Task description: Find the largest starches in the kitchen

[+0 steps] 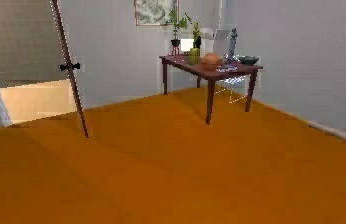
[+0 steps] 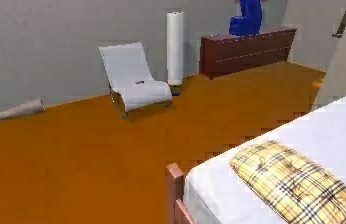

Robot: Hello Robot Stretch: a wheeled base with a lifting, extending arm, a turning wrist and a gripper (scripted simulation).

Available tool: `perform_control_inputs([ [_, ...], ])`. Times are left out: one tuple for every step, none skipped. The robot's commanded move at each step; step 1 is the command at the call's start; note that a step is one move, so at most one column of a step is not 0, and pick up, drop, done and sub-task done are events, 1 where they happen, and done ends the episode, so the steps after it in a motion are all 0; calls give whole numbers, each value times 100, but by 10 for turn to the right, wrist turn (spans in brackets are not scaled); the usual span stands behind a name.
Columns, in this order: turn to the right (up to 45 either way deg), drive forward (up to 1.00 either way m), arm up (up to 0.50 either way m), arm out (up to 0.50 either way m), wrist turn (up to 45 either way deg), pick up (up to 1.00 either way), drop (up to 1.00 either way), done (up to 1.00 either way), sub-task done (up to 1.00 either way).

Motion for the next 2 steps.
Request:
perform_control_inputs([
  [-390,0,0,0,0,0,0,0,0],
  [0,100,0,0,0,0,0,0,0],
])
